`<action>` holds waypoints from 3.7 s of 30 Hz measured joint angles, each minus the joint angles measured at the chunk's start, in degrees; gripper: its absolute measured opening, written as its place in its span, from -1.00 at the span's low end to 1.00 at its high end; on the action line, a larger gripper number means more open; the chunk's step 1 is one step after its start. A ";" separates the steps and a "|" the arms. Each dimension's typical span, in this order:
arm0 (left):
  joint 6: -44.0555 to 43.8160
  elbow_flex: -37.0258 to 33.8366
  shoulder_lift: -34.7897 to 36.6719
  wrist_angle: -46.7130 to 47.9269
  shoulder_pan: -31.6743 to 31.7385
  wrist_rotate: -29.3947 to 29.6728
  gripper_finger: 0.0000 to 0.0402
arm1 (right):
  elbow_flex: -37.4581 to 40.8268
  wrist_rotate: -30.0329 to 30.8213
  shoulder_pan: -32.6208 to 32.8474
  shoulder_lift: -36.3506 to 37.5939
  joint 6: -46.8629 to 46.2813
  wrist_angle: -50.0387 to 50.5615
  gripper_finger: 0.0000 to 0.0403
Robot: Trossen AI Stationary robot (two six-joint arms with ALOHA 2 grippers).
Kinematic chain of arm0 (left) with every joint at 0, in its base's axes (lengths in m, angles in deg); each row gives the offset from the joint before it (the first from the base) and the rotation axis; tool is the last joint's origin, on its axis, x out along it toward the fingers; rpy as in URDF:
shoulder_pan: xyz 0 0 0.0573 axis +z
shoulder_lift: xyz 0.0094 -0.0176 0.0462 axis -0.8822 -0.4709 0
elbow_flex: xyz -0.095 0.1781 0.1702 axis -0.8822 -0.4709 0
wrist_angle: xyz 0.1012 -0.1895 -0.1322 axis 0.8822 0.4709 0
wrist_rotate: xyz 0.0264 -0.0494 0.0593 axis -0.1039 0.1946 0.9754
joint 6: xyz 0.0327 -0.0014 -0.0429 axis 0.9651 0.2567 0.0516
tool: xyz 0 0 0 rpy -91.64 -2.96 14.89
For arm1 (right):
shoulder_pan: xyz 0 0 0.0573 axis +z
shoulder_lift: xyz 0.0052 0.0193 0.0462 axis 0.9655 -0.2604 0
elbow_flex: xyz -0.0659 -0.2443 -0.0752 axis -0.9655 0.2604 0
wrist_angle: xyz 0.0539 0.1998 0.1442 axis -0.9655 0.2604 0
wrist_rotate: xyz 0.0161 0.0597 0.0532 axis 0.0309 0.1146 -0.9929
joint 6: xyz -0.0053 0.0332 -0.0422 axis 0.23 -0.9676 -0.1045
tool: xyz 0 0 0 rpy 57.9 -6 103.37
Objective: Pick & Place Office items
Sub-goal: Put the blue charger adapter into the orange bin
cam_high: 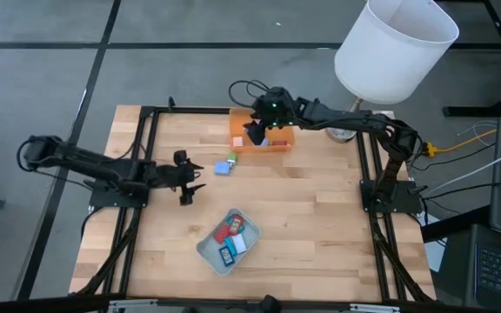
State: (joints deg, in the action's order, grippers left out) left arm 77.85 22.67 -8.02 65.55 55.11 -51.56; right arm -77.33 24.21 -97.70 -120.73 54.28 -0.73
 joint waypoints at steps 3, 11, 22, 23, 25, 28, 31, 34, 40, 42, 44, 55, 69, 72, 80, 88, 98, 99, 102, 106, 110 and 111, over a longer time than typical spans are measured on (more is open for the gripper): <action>2.70 2.42 -0.12 0.04 5.14 -7.90 0.42 | 0.00 -0.01 0.90 0.00 -0.01 -0.50 0.10; 9.76 3.62 -1.88 0.15 16.39 -19.33 0.62 | -0.02 -0.04 2.48 0.00 -0.01 -0.50 0.10; 15.66 3.62 -17.03 -8.77 21.32 -20.34 0.63 | -0.02 -0.03 4.61 0.00 0.07 -1.18 0.10; 15.66 3.62 -18.58 -10.38 21.33 -19.83 0.63 | -0.02 -0.04 4.70 0.00 0.18 -1.18 0.10; 15.60 3.64 -21.80 -13.33 21.34 -19.27 0.63 | -0.02 -0.05 4.71 0.00 0.47 -1.18 0.10; 15.41 3.64 -25.79 -17.91 21.34 -18.56 0.63 | -0.02 -1.20 4.69 0.00 1.28 -1.18 0.10; 16.35 5.19 -28.55 -18.16 21.34 -18.32 0.63 | -0.02 -2.06 4.69 0.00 1.48 -1.16 0.10; 18.33 7.21 -30.55 -17.92 21.36 -18.13 0.63 | -0.02 -3.92 4.69 0.00 1.76 -1.16 0.10; 20.85 11.61 -35.34 -14.24 23.85 -19.21 0.63 | -0.02 -4.54 4.69 0.00 2.43 -1.14 0.10; 21.47 12.50 -37.07 -12.43 25.01 -20.63 0.63 | -0.02 -4.54 4.69 0.00 2.54 -1.14 0.10; 21.62 13.23 -38.48 -12.15 25.90 -22.63 0.63 | -0.02 -4.91 4.69 0.00 2.64 -1.13 0.10; 18.99 14.28 -41.85 -12.03 27.24 -30.31 0.47 | -0.02 -5.83 4.69 0.00 3.05 -1.14 0.10; 14.55 14.15 -41.80 -12.01 27.05 -33.48 0.01 | -0.02 -5.84 4.69 0.00 3.00 -1.11 0.10; 14.12 13.98 -40.70 -11.46 26.91 -34.57 0.01 | -0.02 -5.85 4.69 0.00 3.00 -1.09 0.10; 13.86 13.94 -31.21 -11.04 26.65 -36.97 0.01 | -0.02 -6.50 4.96 1.37 6.86 -8.89 0.10; 13.56 14.01 -17.44 -9.85 26.64 -36.89 0.01 | -0.10 -14.55 6.03 12.61 11.83 -8.36 0.10; 13.57 14.03 -13.53 -15.72 26.67 -36.68 0.01 | -0.09 -15.03 10.80 31.07 17.59 6.63 0.10; 13.55 14.03 -13.86 -17.13 26.67 -36.67 0.01 | -0.09 -15.01 11.15 32.71 17.69 8.03 0.10; 13.55 14.25 -15.01 -21.47 26.67 -36.72 0.01 | -0.09 -13.01 13.90 37.41 17.57 12.17 0.10; 13.94 17.32 -19.24 -21.21 27.81 -36.63 0.01 | -0.09 -7.81 17.28 42.30 16.21 16.04 0.10; 14.86 22.00 -25.77 -19.23 29.41 -36.44 0.01 | -0.09 -4.68 20.13 44.53 14.04 17.96 0.10; 15.22 23.35 -27.56 -19.00 29.84 -36.33 0.01 | -0.09 -4.27 20.85 44.62 13.52 18.22 0.10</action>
State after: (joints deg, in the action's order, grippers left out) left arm 93.07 46.02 -35.58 46.55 84.95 -87.88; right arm -77.42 19.94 -76.86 -76.11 67.80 17.49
